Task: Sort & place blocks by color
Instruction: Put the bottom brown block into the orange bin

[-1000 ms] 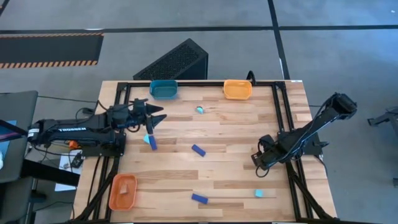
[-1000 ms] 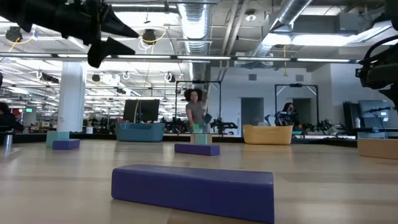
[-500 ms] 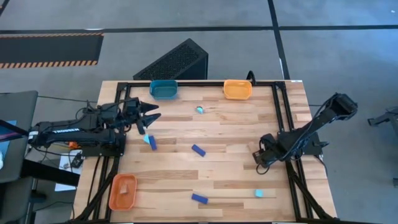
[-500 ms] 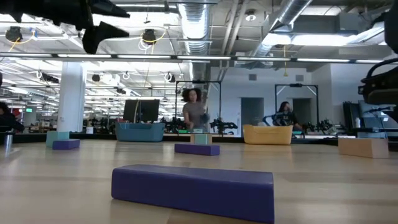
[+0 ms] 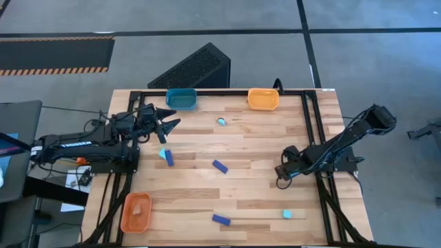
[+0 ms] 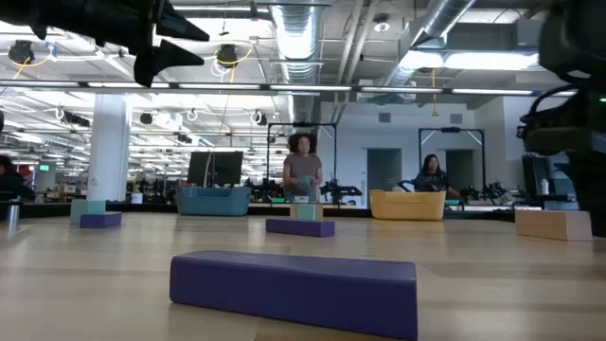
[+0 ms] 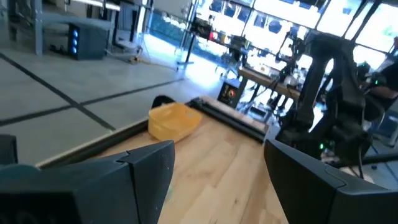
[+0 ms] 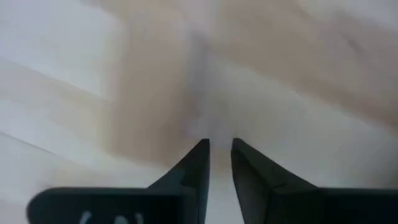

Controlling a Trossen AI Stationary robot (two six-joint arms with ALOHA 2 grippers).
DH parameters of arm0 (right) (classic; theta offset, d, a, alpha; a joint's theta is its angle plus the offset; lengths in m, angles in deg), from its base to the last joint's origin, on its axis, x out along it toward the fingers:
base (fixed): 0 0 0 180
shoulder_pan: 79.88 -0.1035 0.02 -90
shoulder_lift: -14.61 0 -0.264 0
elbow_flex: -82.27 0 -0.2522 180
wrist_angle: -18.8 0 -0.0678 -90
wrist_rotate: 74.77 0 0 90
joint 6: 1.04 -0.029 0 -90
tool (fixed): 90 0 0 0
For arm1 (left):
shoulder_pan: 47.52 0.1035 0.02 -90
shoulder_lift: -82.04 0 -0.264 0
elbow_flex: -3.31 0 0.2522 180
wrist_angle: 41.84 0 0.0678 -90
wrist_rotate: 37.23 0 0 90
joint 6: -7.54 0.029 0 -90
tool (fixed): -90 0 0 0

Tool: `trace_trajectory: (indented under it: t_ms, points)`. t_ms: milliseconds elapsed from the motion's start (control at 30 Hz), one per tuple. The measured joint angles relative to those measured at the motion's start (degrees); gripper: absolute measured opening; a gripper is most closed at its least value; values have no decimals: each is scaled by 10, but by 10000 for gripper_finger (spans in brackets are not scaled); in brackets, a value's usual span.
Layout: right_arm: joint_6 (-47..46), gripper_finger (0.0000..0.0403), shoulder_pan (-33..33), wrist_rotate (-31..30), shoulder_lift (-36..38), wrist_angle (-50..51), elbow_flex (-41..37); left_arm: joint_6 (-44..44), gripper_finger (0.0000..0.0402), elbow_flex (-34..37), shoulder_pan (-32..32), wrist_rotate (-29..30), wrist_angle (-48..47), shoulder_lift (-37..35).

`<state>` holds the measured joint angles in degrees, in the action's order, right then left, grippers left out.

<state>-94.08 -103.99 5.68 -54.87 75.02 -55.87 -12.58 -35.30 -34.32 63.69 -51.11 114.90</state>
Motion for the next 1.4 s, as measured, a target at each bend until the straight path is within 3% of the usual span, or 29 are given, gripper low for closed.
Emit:
trace_trajectory:
  t_ms: [167,400,633,900,1100,1267,1400]
  points:
    - [20,46,14,0,1,-23,1,-5,238,-7,19,-32,-13,12]
    - [58,7,40,-33,1,-75,15,6,238,-29,38,-32,-20,21]
    - [113,13,74,-75,2,-64,62,-4,238,-29,65,-66,-21,30]
    - [204,14,98,-79,2,-16,124,0,238,-29,69,-72,-18,28]
    - [493,72,109,-86,2,-17,138,39,238,-29,69,-72,-14,33]
    - [722,166,112,-87,-19,-24,138,62,238,-29,69,-88,41,51]
    - [815,248,112,-87,-52,-24,138,66,238,-29,59,-110,71,65]
